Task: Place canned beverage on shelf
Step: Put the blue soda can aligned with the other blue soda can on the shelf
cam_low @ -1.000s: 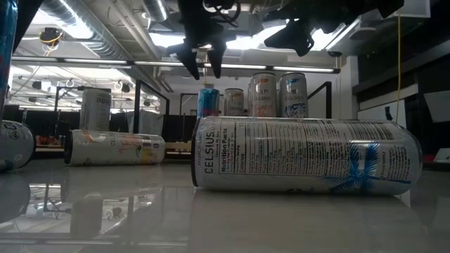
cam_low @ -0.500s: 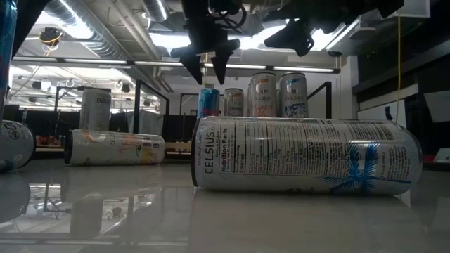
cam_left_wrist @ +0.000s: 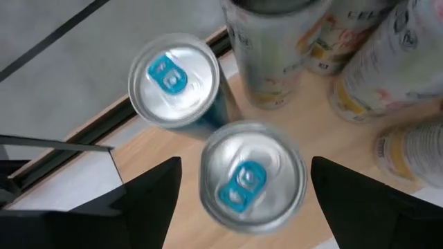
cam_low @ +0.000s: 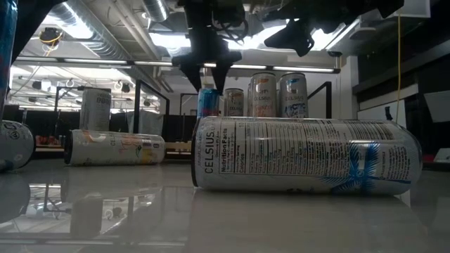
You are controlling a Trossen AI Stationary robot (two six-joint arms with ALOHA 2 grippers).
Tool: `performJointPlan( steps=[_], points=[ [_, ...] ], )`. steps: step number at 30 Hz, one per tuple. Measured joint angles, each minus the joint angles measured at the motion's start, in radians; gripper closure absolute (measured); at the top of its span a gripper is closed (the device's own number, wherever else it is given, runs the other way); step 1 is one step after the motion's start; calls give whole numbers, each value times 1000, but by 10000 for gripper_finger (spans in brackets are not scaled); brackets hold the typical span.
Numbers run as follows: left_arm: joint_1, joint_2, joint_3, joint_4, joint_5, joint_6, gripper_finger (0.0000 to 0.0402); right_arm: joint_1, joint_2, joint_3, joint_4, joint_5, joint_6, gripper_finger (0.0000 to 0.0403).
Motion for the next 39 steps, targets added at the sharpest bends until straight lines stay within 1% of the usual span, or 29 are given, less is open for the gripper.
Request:
performJointPlan(
  steps=[7, 10, 19, 23, 29, 39],
  points=[
    [9, 7, 0, 3, 8, 0, 90, 0, 0, 0, -1, 0, 0, 100],
    [9, 7, 0, 3, 10, 0, 97, 0, 0, 0, -1, 0, 0, 100],
    [9, 6, 0, 5, 49, 57, 161, 0, 0, 0, -1, 0, 0, 100],
    [9, 5, 0, 7, 53, 104, 181, 0, 0, 0, -1, 0, 0, 100],
    [15, 3, 1, 6, 95, 195, 183, 0, 0, 0, -1, 0, 0, 100],
    [58, 2, 2, 2, 183, 275, 183, 0, 0, 0, -1, 0, 0, 100]
  ],
)
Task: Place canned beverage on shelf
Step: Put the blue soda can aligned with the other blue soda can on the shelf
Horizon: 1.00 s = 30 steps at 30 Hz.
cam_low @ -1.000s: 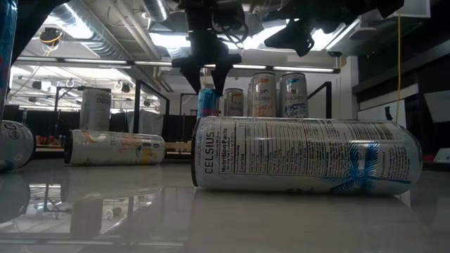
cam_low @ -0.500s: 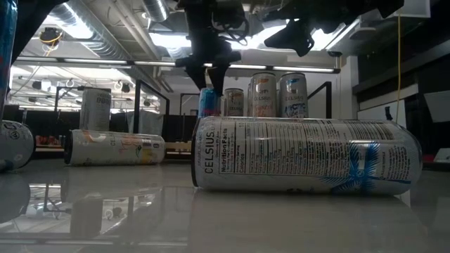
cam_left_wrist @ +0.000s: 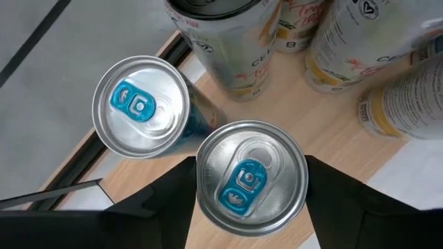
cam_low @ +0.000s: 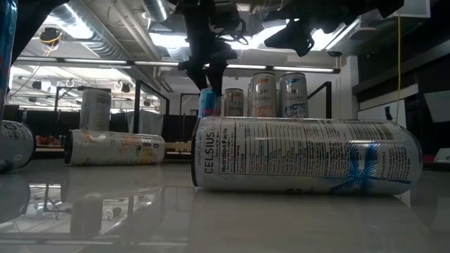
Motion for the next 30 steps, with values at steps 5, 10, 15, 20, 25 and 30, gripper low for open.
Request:
performJointPlan(
  steps=[5, 10, 15, 20, 25, 30],
  points=[
    [9, -1, 0, -9, 23, 65, 183, 0, 0, 0, 0, 0, 0, 100],
    [9, -1, 0, -16, 28, 108, 183, 0, 0, 0, 0, 0, 0, 100],
    [9, -1, 0, -19, 27, 132, 183, 0, 0, 0, 0, 0, 0, 100],
    [9, -1, 0, -30, 11, 121, 183, 0, 0, 0, 0, 0, 0, 100],
    [9, -1, 0, -33, 5, 113, 183, 0, 0, 0, 0, 0, 0, 100],
    [9, -1, 0, -37, -3, 73, 183, 0, 0, 0, 0, 0, 0, 100]
  ],
)
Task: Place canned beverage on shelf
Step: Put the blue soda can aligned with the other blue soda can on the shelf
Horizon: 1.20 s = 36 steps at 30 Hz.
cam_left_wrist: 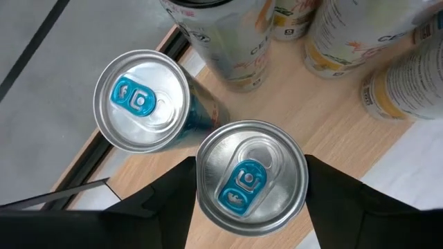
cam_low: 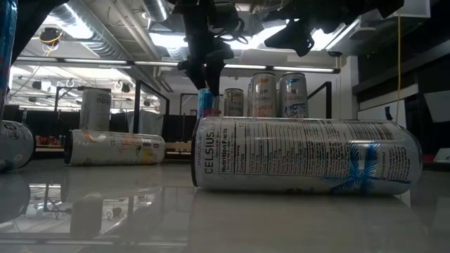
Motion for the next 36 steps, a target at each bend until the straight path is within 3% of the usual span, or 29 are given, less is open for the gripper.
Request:
performJointPlan(
  steps=[28, 36],
  points=[
    [1, 3, -2, 33, -4, 1, 182, 0, 0, 0, 0, 0, 0, 100],
    [1, 9, -8, 24, 0, 4, 134, 0, 0, 0, 0, 0, 0, 100]
  ],
)
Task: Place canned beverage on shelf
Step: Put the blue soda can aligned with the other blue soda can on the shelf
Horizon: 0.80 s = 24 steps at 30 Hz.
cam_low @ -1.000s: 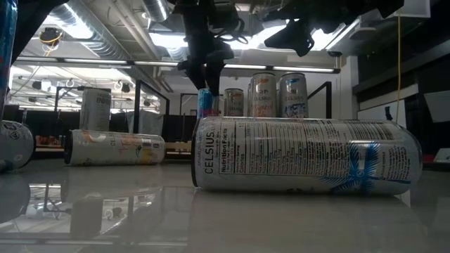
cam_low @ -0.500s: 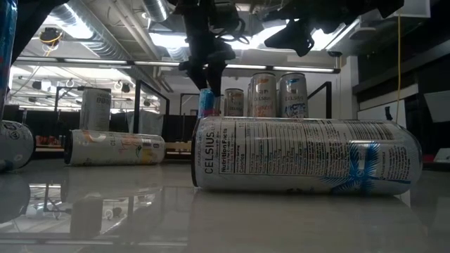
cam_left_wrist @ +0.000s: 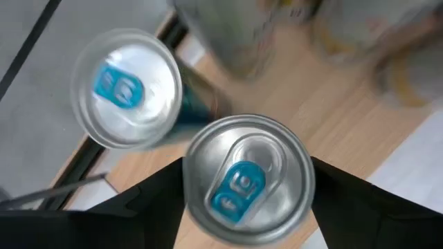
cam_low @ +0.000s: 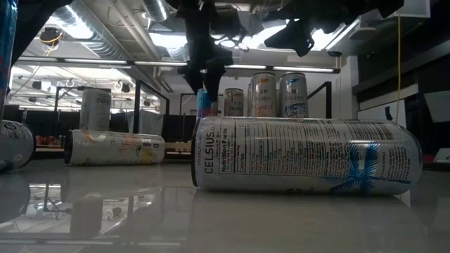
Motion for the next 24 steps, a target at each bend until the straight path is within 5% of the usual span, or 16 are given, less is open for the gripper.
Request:
performJointPlan(
  steps=[24],
  points=[
    [-2, -78, 5, 14, 1, -12, 103, 0, 0, 0, -5, 0, 0, 100]
  ],
)
